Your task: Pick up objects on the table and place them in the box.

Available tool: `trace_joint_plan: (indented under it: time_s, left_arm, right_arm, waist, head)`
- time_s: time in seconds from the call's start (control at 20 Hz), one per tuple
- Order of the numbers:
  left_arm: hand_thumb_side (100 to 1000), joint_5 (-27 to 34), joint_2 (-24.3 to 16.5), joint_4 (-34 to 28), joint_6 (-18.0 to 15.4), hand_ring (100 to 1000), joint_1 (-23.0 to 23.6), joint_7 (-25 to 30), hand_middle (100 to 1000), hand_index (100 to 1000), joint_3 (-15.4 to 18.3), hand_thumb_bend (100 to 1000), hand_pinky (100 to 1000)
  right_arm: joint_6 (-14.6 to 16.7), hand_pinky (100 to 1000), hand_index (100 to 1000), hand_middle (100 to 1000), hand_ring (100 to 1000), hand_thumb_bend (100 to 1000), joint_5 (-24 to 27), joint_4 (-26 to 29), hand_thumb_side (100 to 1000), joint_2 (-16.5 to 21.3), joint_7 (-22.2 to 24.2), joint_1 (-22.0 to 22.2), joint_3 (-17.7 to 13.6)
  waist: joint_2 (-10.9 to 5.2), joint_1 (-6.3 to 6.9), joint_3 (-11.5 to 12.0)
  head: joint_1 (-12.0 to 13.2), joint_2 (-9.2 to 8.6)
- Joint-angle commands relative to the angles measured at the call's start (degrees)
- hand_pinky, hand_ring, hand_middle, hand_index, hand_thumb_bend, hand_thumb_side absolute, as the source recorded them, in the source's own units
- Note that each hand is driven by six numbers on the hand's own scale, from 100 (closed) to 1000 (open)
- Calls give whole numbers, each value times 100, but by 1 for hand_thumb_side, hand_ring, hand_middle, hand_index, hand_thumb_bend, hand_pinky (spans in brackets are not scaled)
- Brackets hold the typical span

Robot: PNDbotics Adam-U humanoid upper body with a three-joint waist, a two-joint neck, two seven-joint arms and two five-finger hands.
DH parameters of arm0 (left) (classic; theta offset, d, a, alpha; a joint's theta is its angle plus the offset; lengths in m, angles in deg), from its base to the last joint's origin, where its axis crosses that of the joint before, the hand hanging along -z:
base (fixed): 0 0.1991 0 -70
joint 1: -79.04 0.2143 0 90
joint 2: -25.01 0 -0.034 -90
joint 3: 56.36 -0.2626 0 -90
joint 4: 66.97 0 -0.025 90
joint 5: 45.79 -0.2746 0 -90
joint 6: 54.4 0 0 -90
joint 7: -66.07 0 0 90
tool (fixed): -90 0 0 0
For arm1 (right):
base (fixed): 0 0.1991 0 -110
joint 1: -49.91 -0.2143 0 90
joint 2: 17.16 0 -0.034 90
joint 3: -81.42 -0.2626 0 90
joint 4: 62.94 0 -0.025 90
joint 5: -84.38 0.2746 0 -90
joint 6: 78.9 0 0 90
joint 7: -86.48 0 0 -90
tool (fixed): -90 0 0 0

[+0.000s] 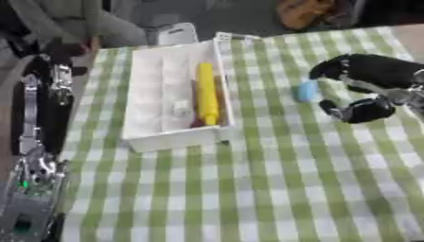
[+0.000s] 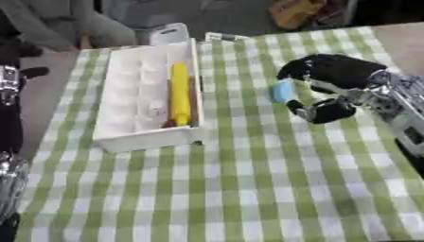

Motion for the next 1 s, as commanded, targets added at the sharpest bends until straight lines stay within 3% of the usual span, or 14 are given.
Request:
trace_joint_plan:
  time_s: [0.05,0.75,1.0]
  left_arm:
    - [809,8,-129,-120,-8,1000,-78,22,650,752,2,100,720]
    - [813,11,-130,-121,-7,1000,-79,28,648,753,2,100,721]
    - [814,4,-133,-119,-8,1000,-74,31,648,753,0,100,722]
  right_arm:
    - [7,941,947,860,885,200,-45,-23,273,205,-34,-118,-103]
    - [38,942,944,859,887,194,-248,-366,286,146,-91,-188,-110]
    - [56,943,944,859,887,196,-264,-398,286,150,-133,-210,-118]
  waist:
    - [20,-100,-1]
    - [46,-103,18]
    - [61,-105,19]
  head:
    - [-8,-44]
    - [-97,-120]
    - [-658,-235]
